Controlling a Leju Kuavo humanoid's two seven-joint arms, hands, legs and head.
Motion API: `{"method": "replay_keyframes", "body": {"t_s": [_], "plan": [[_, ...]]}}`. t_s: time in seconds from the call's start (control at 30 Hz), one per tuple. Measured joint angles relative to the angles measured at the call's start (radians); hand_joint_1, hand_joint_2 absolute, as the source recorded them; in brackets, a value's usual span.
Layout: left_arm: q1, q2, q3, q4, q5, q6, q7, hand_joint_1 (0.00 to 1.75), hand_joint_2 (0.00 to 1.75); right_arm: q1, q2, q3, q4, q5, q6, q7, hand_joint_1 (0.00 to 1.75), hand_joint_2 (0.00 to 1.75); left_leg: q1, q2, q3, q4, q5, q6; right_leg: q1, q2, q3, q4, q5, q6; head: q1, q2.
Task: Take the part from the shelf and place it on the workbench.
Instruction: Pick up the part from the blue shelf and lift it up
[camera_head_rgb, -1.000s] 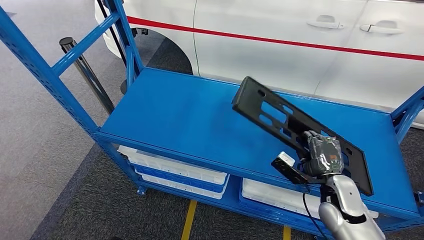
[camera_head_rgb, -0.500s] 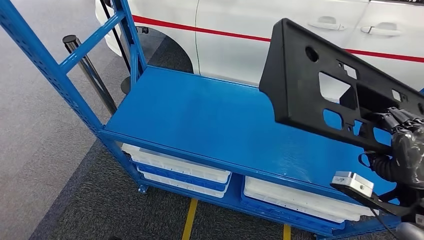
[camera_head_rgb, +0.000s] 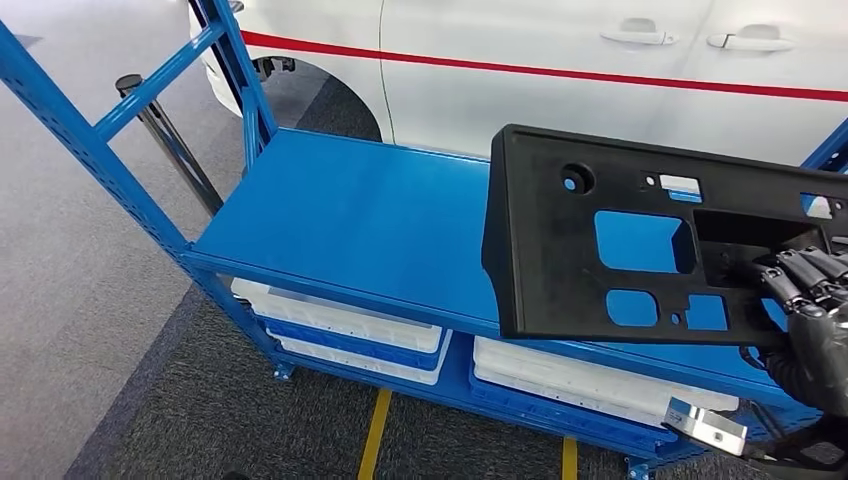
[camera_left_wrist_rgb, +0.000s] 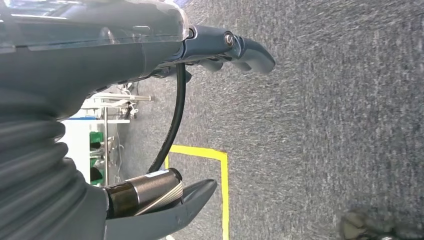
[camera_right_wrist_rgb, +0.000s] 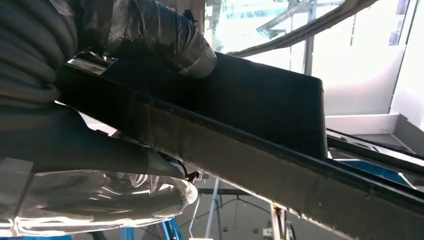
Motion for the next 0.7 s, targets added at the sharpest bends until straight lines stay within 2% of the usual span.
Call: {"method": "replay_keyframes", "body": {"t_s": [0.03, 0.07, 0.1, 0.13, 0.17, 0.2, 0.23, 0.27, 0.3, 0.37, 0.4, 0.43, 0.47, 0.5, 0.53, 0.57, 0.6, 0.63, 0.67, 0.7], "plan": [[-0.001, 0.0, 0.0, 0.0, 0.0, 0.0, 0.001, 0.0, 1.75, 0.006, -0.004, 0.0, -0.004, 0.008, -0.001, 0.0, 1.75, 1.75, -0.001, 0.0, -0.021, 0.06, -0.031, 0.0, 0.004, -0.001, -0.009, 0.0, 0.006, -0.004, 0.0, 0.0], [-0.001, 0.0, 0.0, 0.0, 0.0, 0.0, 0.002, 0.0, 1.75, 0.014, -0.007, 0.0, -0.009, 0.016, -0.003, 0.0, 1.75, 1.75, -0.002, 0.0, -0.029, 0.098, -0.043, 0.003, 0.009, -0.002, -0.018, 0.001, 0.013, -0.007, 0.0, 0.0], [-0.001, 0.0, 0.0, 0.0, 0.0, 0.0, 0.005, 0.0, 1.75, 0.023, -0.011, 0.001, -0.016, 0.024, -0.006, 0.0, 1.75, 1.75, -0.004, 0.0, -0.021, 0.1, -0.035, 0.007, 0.014, -0.003, -0.026, 0.001, 0.02, -0.008, 0.0, 0.0], [-0.001, 0.0, 0.0, 0.0, 0.0, 0.0, 0.008, 0.0, 1.75, 0.034, -0.017, 0.001, -0.025, 0.03, -0.011, 0.0, 1.75, 1.75, -0.008, 0.0, 0.007, 0.065, -0.01, 0.015, 0.019, -0.003, -0.034, 0.001, 0.028, -0.009, 0.0, 0.0], [-0.001, 0.0, 0.0, 0.0, 0.001, 0.001, 0.011, 0.0, 1.75, 0.043, -0.022, 0.002, -0.036, 0.035, -0.017, 0.001, 1.75, 1.75, -0.013, 0.0, 0.051, -0.001, 0.021, 0.027, 0.024, -0.004, -0.04, 0.001, 0.035, -0.01, 0.0, 0.0], [-0.002, 0.001, 0.0, 0.0, 0.002, 0.002, 0.014, 0.0, 1.75, 0.053, -0.027, 0.003, -0.049, 0.038, -0.025, 0.002, 1.75, 1.75, -0.019, 0.002, 0.097, -0.077, 0.04, 0.041, 0.027, -0.004, -0.046, 0.001, 0.043, -0.009, 0.0, 0.0], [-0.003, 0.002, 0.0, 0.0, 0.003, 0.002, 0.017, 0.0, 1.75, 0.063, -0.031, 0.003, -0.062, 0.039, -0.033, 0.004, 1.75, 1.75, -0.025, 0.004, 0.132, -0.136, 0.055, 0.05, 0.028, -0.005, -0.049, -0.001, 0.05, -0.006, 0.0, 0.0], [-0.004, 0.002, 0.0, 0.0, 0.004, 0.003, 0.019, 0.0, 1.75, 0.073, -0.036, 0.003, -0.075, 0.039, -0.042, 0.006, 1.75, 1.75, -0.03, 0.006, 0.153, -0.177, 0.061, 0.055, 0.026, -0.007, -0.05, -0.003, 0.058, -0.001, 0.0, 0.0], [-0.004, 0.002, 0.0, 0.0, 0.005, 0.004, 0.019, 0.0, 1.75, 0.084, -0.039, 0.003, -0.087, 0.038, -0.05, 0.008, 1.75, 1.75, -0.033, 0.008, 0.157, -0.194, 0.062, 0.056, 0.023, -0.009, -0.05, -0.007, 0.067, 0.005, 0.001, 0.0], [-0.004, 0.0, 0.001, 0.0, 0.006, 0.005, 0.019, 0.0, 1.75, 0.107, -0.05, 0.004, -0.114, 0.027, -0.063, 0.009, 1.75, 1.75, -0.035, 0.01, 0.149, -0.209, 0.088, 0.057, 0.017, -0.011, -0.05, -0.018, 0.082, 0.019, 0.0, 0.0], [-0.004, -0.002, 0.002, 0.0, 0.006, 0.005, 0.019, 0.0, 1.75, 0.118, -0.055, 0.004, -0.127, 0.018, -0.069, 0.008, 1.75, 1.75, -0.033, 0.011, 0.143, -0.219, 0.104, 0.061, 0.016, -0.009, -0.055, -0.015, 0.072, 0.024, 0.001, 0.0], [-0.003, -0.003, 0.003, 0.0, 0.006, 0.006, 0.019, 0.0, 1.75, 0.128, -0.06, 0.004, -0.139, 0.006, -0.072, 0.003, 1.75, 1.75, -0.029, 0.013, 0.134, -0.23, 0.123, 0.065, 0.016, -0.006, -0.063, 0.003, 0.042, 0.029, 0.001, 0.0], [-0.003, -0.005, 0.004, 0.0, 0.006, 0.007, 0.019, 0.0, 1.75, 0.139, -0.063, 0.004, -0.149, -0.004, -0.075, -0.004, 1.75, 1.75, -0.026, 0.015, 0.123, -0.237, 0.141, 0.066, 0.015, -0.003, -0.075, 0.042, -0.006, 0.034, 0.001, 0.0], [-0.003, -0.006, 0.005, 0.0, 0.006, 0.008, 0.018, 0.0, 1.75, 0.151, -0.065, 0.004, -0.16, -0.012, -0.076, -0.012, 1.75, 1.75, -0.025, 0.015, 0.108, -0.238, 0.154, 0.068, 0.013, -0.001, -0.088, 0.097, -0.06, 0.039, 0.001, 0.0], [-0.002, -0.007, 0.006, 0.0, 0.006, 0.009, 0.017, 0.0, 1.75, 0.164, -0.065, 0.006, -0.171, -0.018, -0.076, -0.02, 1.75, 1.75, -0.025, 0.016, 0.091, -0.236, 0.166, 0.067, 0.01, 0.0, -0.098, 0.161, -0.102, 0.045, 0.001, 0.0], [-0.002, -0.008, 0.007, 0.0, 0.006, 0.01, 0.015, 0.0, 1.75, 0.176, -0.065, 0.009, -0.182, -0.02, -0.076, -0.027, 1.75, 1.75, -0.024, 0.016, 0.074, -0.232, 0.176, 0.065, 0.007, 0.0, -0.101, 0.213, -0.122, 0.05, 0.001, 0.0], [-0.001, -0.01, 0.007, 0.0, 0.006, 0.01, 0.014, 0.0, 1.75, 0.187, -0.065, 0.014, -0.193, -0.019, -0.077, -0.033, 1.75, 1.75, -0.023, 0.016, 0.056, -0.226, 0.185, 0.063, 0.003, 0.0, -0.092, 0.241, -0.117, 0.054, 0.001, 0.0], [-0.001, -0.01, 0.007, 0.0, 0.007, 0.01, 0.013, 0.0, 1.75, 0.194, -0.065, 0.02, -0.202, -0.016, -0.077, -0.036, 1.75, 1.75, -0.021, 0.016, 0.038, -0.218, 0.193, 0.059, 0.0, -0.001, -0.066, 0.234, -0.096, 0.058, 0.001, 0.0], [-0.001, -0.011, 0.008, 0.0, 0.007, 0.01, 0.012, 0.0, 1.75, 0.198, -0.065, 0.026, -0.21, -0.012, -0.077, -0.038, 1.75, 1.75, -0.019, 0.016, 0.02, -0.208, 0.199, 0.054, -0.003, -0.001, -0.022, 0.19, -0.07, 0.062, 0.001, 0.0], [-0.001, -0.011, 0.008, 0.0, 0.008, 0.009, 0.011, 0.0, 1.75, 0.199, -0.065, 0.033, -0.218, -0.006, -0.077, -0.039, 1.75, 1.75, -0.017, 0.016, 0.004, -0.196, 0.204, 0.049, -0.006, 0.0, 0.031, 0.122, -0.063, 0.064, 0.001, 0.0]]}}
